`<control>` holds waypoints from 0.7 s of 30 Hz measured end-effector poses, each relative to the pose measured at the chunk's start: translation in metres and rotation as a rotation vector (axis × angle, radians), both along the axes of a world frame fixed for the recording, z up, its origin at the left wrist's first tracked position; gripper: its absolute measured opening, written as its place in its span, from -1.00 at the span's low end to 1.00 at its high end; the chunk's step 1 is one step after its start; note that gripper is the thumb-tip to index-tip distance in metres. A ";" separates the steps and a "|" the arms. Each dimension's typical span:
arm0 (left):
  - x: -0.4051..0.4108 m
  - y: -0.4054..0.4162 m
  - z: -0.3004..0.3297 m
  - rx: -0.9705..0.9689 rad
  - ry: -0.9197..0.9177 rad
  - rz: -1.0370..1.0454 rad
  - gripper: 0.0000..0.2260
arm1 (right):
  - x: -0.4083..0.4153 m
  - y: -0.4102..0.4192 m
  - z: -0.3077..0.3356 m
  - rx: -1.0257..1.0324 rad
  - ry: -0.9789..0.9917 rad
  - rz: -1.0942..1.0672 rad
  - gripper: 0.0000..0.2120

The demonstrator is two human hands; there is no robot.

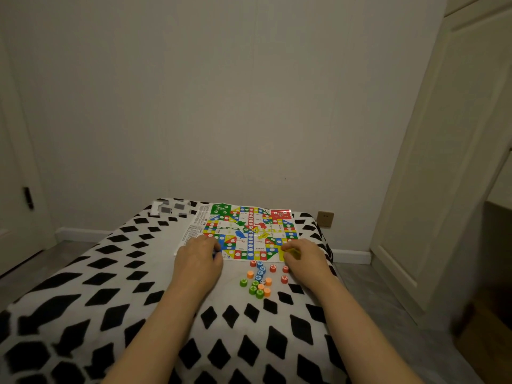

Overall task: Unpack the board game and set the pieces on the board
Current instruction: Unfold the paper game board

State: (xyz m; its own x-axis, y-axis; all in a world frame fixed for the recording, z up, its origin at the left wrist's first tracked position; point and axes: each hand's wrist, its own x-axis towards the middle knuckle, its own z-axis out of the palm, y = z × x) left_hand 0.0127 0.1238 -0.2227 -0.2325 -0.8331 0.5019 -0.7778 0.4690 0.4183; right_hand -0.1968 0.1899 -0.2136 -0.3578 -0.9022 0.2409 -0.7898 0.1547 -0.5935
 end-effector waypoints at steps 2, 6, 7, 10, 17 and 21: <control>0.000 0.000 0.001 -0.002 0.008 -0.005 -0.84 | 0.001 0.001 0.001 -0.019 -0.021 0.001 -0.74; 0.000 0.001 0.002 -0.011 0.039 -0.051 -0.83 | 0.002 0.002 0.002 -0.071 -0.072 -0.009 -0.76; -0.001 0.002 0.002 -0.013 0.061 -0.072 -0.83 | 0.003 0.004 0.003 -0.089 -0.087 -0.015 -0.77; -0.001 0.007 0.004 0.002 0.132 -0.173 -0.84 | 0.005 0.009 0.004 -0.155 -0.121 -0.024 -0.82; -0.003 0.021 0.005 0.032 0.105 -0.402 -0.85 | 0.009 0.029 -0.001 -0.167 -0.126 0.031 -0.89; -0.007 0.018 0.007 0.077 0.056 -0.439 -0.79 | 0.009 0.035 -0.004 -0.140 -0.032 0.006 -0.85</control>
